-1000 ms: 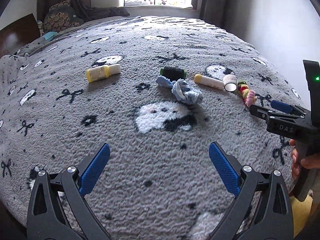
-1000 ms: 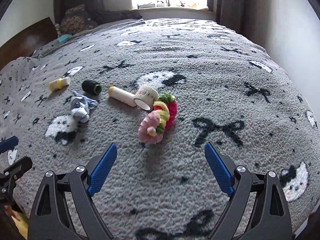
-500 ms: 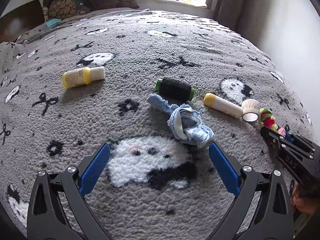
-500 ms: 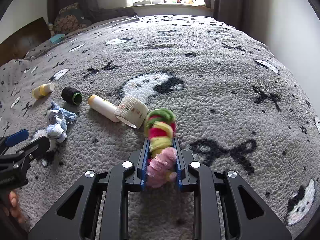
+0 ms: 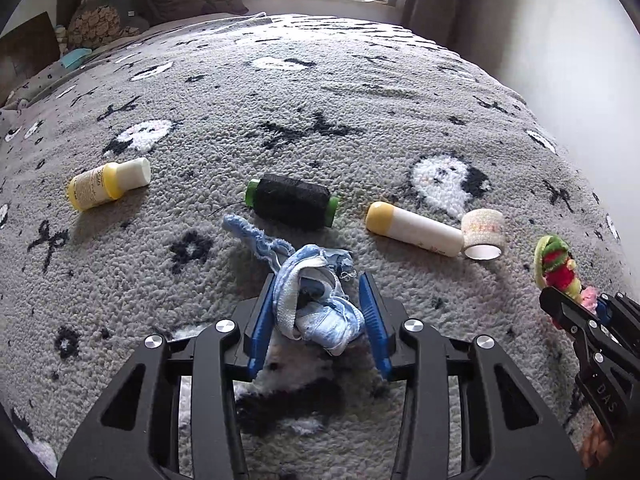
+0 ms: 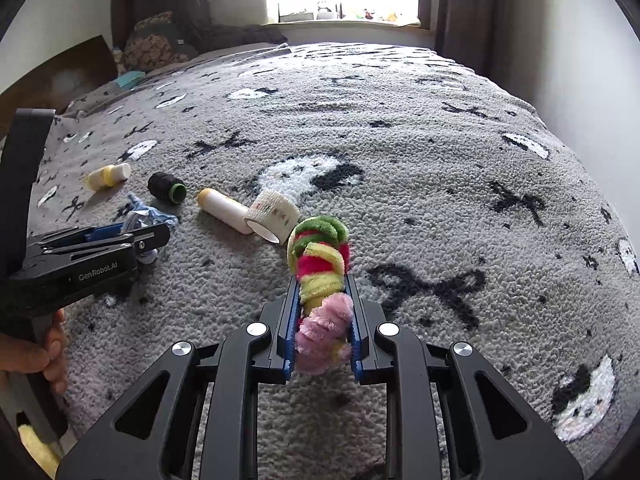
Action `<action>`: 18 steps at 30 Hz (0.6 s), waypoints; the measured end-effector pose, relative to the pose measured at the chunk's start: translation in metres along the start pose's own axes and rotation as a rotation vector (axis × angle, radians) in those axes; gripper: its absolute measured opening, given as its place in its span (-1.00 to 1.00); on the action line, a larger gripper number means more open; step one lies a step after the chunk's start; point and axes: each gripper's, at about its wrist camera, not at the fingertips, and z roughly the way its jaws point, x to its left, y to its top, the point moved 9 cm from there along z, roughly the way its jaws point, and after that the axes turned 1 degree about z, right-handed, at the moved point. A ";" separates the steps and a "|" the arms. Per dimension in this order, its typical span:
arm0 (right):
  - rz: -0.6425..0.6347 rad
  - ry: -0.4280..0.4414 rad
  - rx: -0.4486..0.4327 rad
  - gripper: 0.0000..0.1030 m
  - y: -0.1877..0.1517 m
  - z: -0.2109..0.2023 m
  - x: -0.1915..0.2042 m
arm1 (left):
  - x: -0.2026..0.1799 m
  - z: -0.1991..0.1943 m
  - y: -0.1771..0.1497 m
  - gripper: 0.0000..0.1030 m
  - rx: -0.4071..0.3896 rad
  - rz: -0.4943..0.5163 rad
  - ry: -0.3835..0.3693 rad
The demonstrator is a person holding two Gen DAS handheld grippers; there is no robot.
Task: Collect trash
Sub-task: 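Grasp the pink-green fuzzy toy with the right gripper while the left gripper grasps the blue sock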
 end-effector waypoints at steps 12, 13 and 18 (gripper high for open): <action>-0.108 0.058 -0.079 -0.59 -0.018 -0.054 0.039 | 0.013 -0.085 -0.037 -0.95 -0.072 0.127 -0.011; -0.111 0.068 -0.085 -0.59 -0.022 -0.060 0.042 | 0.015 -0.095 -0.043 -0.95 -0.080 0.127 -0.016; -0.166 0.116 -0.127 -0.59 -0.042 -0.097 0.069 | 0.020 -0.136 -0.068 -0.95 -0.113 0.156 -0.025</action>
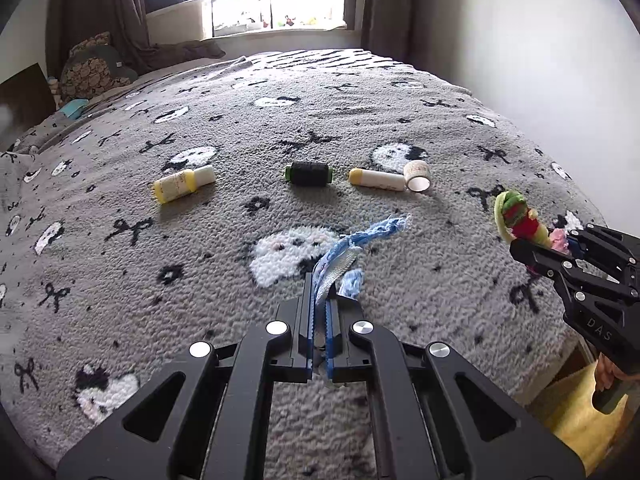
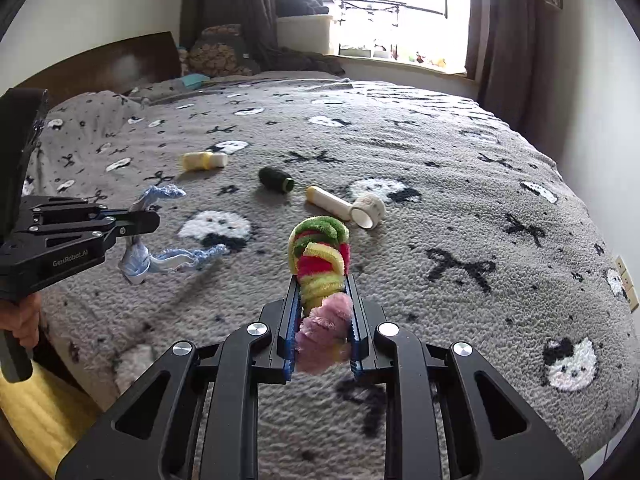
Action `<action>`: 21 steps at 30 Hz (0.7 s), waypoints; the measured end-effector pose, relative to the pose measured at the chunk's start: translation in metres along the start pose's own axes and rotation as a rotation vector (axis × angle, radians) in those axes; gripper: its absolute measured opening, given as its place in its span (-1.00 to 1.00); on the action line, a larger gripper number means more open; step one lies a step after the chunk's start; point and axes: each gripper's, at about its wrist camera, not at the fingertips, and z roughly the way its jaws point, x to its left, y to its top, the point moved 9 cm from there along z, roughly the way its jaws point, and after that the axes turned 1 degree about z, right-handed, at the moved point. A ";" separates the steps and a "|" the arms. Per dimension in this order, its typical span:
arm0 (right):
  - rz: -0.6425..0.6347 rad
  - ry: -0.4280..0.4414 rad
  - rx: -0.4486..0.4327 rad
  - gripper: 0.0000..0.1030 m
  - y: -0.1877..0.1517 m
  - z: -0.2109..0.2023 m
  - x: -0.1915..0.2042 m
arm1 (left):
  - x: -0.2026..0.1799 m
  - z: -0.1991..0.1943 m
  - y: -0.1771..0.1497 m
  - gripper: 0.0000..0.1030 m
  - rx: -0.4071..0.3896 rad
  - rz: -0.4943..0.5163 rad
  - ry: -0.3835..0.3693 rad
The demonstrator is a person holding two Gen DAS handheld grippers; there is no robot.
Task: Collect trash
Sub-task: 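Grasp the pink-green fuzzy toy with the right gripper while the left gripper grasps the blue sock, then lower the fuzzy toy and blue sock below the bed edge and release into the bin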
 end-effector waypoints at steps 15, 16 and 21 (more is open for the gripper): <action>-0.080 0.136 -0.041 -0.59 -0.061 -0.099 0.074 | -0.033 -0.119 -0.104 -0.95 -0.062 0.057 -0.056; -0.082 0.140 -0.031 -0.59 -0.070 -0.101 0.077 | -0.037 -0.121 -0.115 -0.95 -0.054 0.049 -0.067; -0.066 0.185 0.026 -0.59 -0.114 -0.106 0.095 | -0.053 -0.124 -0.163 -0.95 -0.008 0.017 -0.124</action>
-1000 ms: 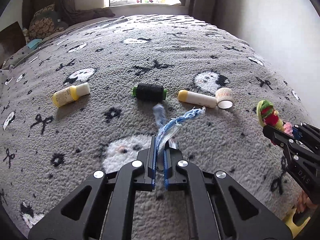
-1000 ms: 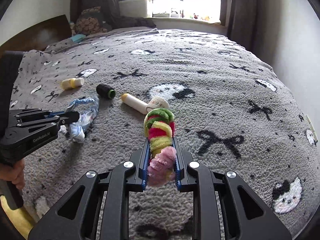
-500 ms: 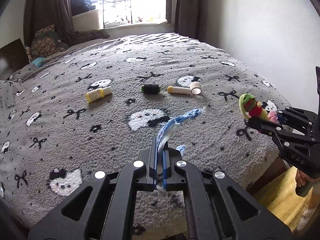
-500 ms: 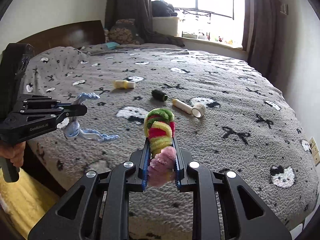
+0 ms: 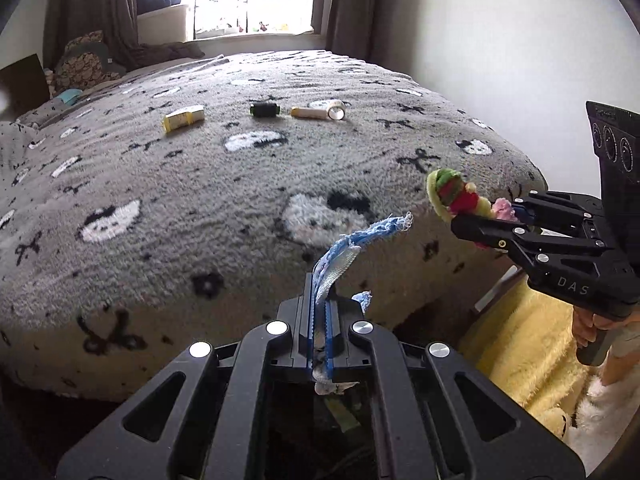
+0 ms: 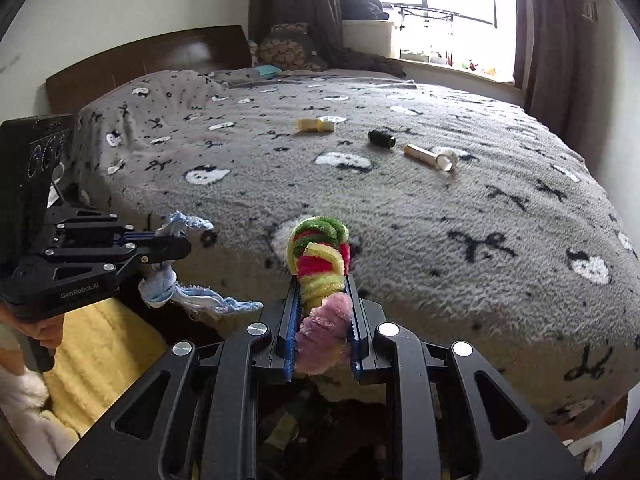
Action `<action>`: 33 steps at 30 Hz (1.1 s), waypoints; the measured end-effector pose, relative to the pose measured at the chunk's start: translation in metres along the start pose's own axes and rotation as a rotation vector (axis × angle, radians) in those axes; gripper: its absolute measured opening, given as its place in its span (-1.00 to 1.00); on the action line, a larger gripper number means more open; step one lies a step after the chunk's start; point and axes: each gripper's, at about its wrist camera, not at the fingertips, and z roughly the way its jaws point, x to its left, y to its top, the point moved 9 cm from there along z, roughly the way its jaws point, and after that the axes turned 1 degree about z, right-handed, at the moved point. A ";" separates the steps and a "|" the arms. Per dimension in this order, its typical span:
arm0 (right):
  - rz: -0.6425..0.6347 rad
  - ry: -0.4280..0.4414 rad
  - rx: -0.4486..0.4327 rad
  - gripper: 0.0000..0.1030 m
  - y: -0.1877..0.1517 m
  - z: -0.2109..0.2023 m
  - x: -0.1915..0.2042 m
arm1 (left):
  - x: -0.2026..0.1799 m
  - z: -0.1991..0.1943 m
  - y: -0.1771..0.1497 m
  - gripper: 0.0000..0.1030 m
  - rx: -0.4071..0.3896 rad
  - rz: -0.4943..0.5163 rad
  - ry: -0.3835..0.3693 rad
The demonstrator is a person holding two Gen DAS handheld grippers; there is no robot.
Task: Collect trash
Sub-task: 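Lower the fuzzy toy and blue sock below the bed edge and release into the bin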
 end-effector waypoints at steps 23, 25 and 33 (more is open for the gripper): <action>0.224 0.088 0.439 -0.59 -0.157 0.092 0.008 | -0.007 0.128 -0.172 -0.95 0.454 -0.161 -0.095; 0.243 0.083 0.469 -0.58 -0.164 0.099 0.008 | -0.007 0.136 -0.180 -0.95 0.480 -0.169 -0.097; 0.300 0.087 0.528 -0.54 -0.184 0.118 0.008 | -0.007 0.154 -0.195 -0.93 0.535 -0.174 -0.096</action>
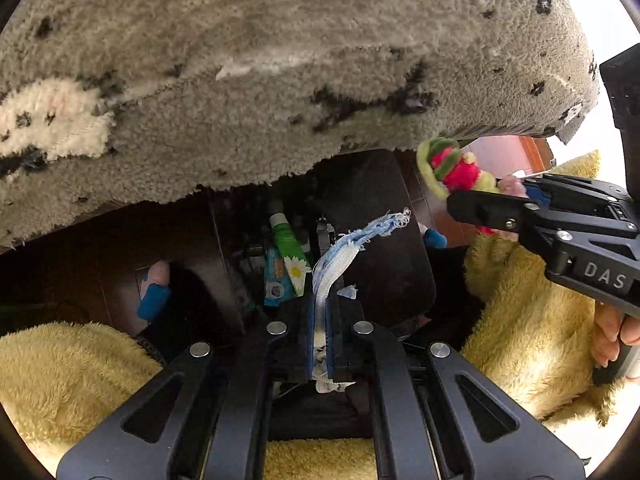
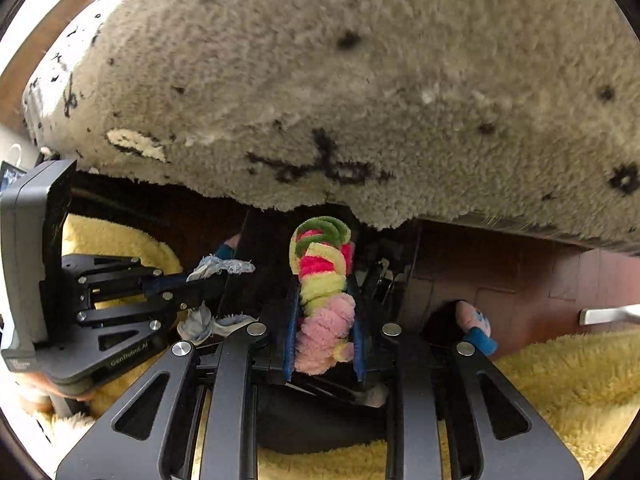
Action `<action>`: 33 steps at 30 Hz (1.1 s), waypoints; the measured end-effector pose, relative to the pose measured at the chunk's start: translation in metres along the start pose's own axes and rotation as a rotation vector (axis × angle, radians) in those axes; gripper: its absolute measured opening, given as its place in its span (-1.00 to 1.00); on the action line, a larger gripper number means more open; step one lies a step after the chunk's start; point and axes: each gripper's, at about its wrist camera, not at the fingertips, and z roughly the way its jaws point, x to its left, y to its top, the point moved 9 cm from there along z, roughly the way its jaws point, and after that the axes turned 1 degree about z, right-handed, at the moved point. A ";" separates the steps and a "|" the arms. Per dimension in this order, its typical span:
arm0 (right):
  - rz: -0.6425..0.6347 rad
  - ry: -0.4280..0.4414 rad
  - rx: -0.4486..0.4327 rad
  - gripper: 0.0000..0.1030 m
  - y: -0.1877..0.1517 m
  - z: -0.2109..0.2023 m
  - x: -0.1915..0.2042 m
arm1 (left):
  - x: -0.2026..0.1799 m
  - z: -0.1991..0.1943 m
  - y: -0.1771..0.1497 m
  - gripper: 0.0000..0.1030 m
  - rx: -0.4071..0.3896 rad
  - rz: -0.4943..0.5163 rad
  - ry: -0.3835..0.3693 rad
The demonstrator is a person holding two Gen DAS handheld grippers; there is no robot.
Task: Collect trash
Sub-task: 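Lower the fuzzy toy and blue sock below the bed edge and release into the bin, then raise both open grippers back above the bed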
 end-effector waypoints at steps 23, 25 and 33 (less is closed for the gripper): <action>0.062 -0.068 -0.205 0.85 0.035 -0.078 -0.029 | 0.008 -0.058 0.015 0.77 -0.129 -0.018 0.044; 0.057 -0.065 -0.233 0.87 0.039 -0.091 -0.029 | 0.007 -0.073 0.017 0.82 -0.160 -0.014 0.038; -0.029 -0.091 -0.374 0.92 0.076 -0.155 -0.017 | 0.000 -0.140 0.053 0.83 -0.280 0.002 0.030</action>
